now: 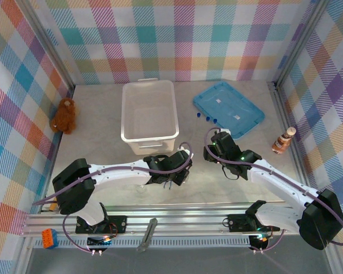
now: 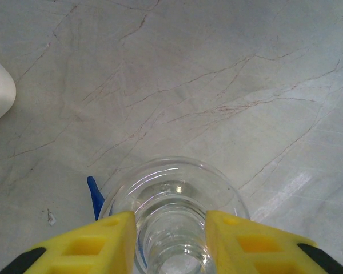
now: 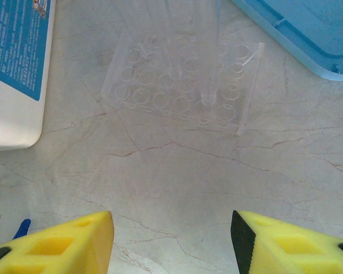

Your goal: Organize the chemistry lab equipment

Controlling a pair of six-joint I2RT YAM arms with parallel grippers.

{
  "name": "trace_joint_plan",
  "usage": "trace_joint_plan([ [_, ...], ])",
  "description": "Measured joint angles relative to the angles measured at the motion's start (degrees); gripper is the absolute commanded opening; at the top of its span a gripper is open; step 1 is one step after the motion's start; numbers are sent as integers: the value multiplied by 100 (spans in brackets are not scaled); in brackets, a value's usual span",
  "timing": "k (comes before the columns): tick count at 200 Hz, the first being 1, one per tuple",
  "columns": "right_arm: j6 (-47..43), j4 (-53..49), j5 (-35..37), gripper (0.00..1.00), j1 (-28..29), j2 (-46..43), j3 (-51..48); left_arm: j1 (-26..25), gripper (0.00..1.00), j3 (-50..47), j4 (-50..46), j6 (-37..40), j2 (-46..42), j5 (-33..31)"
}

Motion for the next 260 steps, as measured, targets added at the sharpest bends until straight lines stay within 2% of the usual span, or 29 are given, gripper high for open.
trace_joint_plan([
  [53,35,4,0,58,0,0,0,-4,15,0,37,-57,0,-24],
  [76,37,11,2,58,0,0,0,-4,12,0,37,-63,-2,-33],
  [107,35,13,7,58,0,0,0,-4,10,13,-28,-63,-24,-11],
  [156,35,9,39,58,0,-15,0,-4,8,476,-664,-57,-166,157],
  [260,15,-42,175,58,0,-236,0,85,8,3008,-2212,92,-579,138],
])
